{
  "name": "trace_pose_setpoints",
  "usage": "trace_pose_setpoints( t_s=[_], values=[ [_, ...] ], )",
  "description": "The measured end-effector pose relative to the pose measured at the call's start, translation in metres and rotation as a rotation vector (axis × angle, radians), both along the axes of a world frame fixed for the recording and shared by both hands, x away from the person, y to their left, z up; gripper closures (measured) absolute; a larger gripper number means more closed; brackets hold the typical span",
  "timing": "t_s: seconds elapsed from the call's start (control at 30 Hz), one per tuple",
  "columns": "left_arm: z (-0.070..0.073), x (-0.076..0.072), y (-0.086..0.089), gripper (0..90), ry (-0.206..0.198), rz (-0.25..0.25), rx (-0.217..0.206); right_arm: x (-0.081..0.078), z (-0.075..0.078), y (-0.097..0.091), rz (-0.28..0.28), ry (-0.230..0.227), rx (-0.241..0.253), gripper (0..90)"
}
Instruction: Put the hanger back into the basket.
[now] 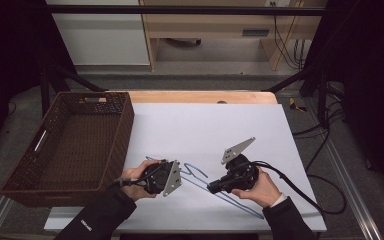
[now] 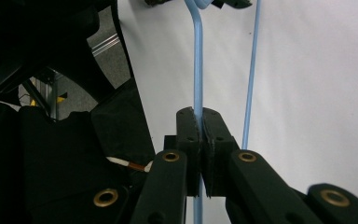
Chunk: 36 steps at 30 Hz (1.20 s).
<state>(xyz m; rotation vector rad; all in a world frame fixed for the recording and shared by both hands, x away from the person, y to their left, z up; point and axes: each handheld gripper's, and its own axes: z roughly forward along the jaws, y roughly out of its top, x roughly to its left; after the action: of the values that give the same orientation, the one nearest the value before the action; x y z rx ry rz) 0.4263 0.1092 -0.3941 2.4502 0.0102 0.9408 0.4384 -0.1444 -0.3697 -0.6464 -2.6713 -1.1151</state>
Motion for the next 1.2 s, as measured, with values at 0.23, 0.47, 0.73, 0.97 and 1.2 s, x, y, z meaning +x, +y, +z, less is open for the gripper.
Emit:
trace_pose_setpoints(
  t_s=[0.23,0.47,0.73,0.97,1.2],
  values=[
    [-0.002,-0.004,-0.001,82.9,-0.033,-0.016,0.033,0.001,0.0,-0.001,-0.004,0.0,0.003,87.8],
    [-0.002,-0.007,-0.001,85.7,-0.042,-0.021,0.062,0.002,0.001,-0.002,-0.024,-0.012,-0.002,87.5],
    [-0.001,-0.007,-0.002,86.8,-0.013,-0.012,0.064,0.002,0.004,-0.004,-0.046,-0.034,-0.003,87.3],
    [0.003,-0.005,-0.004,86.9,0.04,0.047,0.037,0.0,0.008,-0.009,-0.092,-0.105,0.01,78.4],
    [0.01,-0.002,-0.012,86.9,0.084,0.154,0.027,-0.003,0.02,-0.031,-0.215,-0.26,0.045,58.8]
  ],
)
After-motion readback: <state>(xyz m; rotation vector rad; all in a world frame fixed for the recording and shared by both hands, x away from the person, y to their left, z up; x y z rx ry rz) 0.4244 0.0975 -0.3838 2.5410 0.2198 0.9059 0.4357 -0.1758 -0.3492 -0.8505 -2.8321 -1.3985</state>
